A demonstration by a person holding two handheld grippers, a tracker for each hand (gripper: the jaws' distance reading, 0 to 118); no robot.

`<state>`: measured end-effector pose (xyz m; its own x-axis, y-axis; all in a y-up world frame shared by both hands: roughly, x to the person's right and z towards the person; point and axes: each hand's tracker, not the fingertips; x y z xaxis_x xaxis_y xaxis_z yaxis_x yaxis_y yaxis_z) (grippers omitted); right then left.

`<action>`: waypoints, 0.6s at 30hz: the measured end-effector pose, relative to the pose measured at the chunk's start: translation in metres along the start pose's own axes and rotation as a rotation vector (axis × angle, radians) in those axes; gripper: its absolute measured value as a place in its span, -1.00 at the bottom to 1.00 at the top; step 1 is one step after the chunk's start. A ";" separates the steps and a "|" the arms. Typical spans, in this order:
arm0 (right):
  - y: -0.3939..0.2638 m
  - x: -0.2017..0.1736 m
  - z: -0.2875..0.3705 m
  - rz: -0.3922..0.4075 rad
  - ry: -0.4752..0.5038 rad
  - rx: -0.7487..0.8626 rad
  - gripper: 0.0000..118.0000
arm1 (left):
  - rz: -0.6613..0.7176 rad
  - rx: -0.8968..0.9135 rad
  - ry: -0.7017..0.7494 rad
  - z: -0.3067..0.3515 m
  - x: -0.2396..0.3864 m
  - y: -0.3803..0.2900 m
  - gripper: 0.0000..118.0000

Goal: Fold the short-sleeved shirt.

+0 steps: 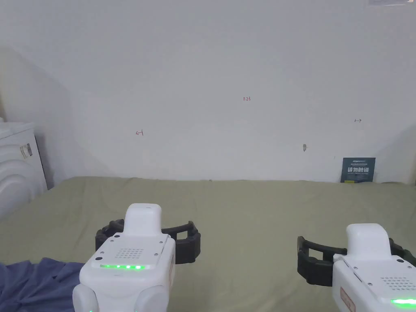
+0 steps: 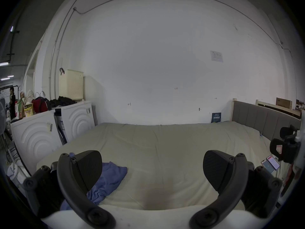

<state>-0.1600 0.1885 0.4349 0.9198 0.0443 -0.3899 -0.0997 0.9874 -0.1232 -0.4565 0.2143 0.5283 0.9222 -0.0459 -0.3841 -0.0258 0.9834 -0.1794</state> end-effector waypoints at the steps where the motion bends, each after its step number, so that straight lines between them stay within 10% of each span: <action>1: 0.002 0.000 -0.001 0.006 0.000 -0.012 1.00 | 0.001 -0.002 0.001 0.000 -0.001 0.000 1.00; 3: 0.003 0.000 -0.001 0.008 0.007 -0.022 1.00 | 0.005 -0.007 0.007 -0.001 -0.003 0.000 0.92; 4: 0.003 0.000 -0.002 0.013 0.014 -0.032 0.65 | 0.006 -0.015 0.000 -0.001 -0.004 0.000 0.44; 6: 0.004 0.000 -0.001 0.014 0.015 -0.033 -1.00 | 0.007 -0.023 0.008 -0.001 -0.004 0.000 -1.00; 18: -0.006 -0.009 -0.007 0.032 -0.018 -0.055 -1.00 | 0.037 -0.071 -0.012 -0.007 -0.004 0.002 -1.00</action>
<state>-0.1708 0.1812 0.4326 0.9226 0.0787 -0.3777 -0.1493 0.9756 -0.1613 -0.4630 0.2147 0.5230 0.9244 -0.0074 -0.3812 -0.0869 0.9694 -0.2296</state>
